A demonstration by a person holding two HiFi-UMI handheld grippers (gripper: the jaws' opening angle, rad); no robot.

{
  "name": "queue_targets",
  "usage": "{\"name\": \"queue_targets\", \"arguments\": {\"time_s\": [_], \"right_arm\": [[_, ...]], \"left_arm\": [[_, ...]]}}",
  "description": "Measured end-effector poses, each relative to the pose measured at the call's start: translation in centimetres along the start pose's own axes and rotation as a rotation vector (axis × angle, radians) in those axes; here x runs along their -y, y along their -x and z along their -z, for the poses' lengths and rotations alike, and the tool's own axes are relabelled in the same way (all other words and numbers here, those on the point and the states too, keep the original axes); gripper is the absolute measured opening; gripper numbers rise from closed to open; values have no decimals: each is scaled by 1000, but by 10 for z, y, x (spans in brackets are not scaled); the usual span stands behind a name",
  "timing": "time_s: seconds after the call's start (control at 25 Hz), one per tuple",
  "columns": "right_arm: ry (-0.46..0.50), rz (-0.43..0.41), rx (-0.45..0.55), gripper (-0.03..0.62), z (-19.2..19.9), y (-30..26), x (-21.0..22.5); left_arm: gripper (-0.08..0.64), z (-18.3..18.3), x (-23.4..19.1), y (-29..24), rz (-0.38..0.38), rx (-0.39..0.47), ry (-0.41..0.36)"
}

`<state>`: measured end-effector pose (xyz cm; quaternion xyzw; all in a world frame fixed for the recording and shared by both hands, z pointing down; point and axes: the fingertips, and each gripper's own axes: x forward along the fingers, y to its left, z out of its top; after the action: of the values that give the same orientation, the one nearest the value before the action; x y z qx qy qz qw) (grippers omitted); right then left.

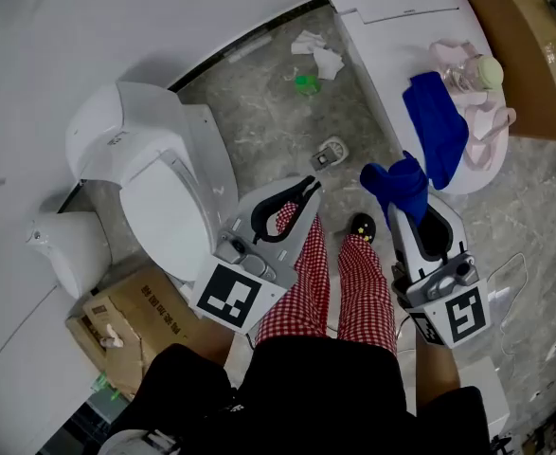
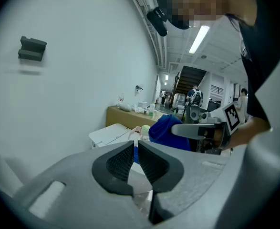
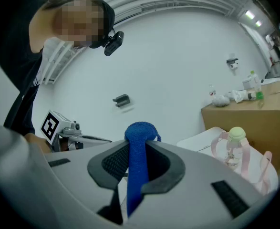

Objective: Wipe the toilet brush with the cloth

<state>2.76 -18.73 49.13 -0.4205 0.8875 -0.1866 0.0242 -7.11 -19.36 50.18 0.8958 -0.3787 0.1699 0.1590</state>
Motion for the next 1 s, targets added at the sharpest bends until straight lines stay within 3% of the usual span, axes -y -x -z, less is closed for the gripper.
{"name": "queue_targets", "arguments": {"time_s": [0.64, 0.88, 1.0], "right_arm": [[-10, -29, -46, 64, 45, -24, -3], [92, -62, -75, 64, 56, -35, -8], [79, -65, -54, 64, 55, -40, -7]], "left_arm": [[12, 43, -5, -11, -10, 8, 36], [21, 62, -11, -18, -21, -13, 42], [23, 67, -13, -22, -25, -6, 59]]}}
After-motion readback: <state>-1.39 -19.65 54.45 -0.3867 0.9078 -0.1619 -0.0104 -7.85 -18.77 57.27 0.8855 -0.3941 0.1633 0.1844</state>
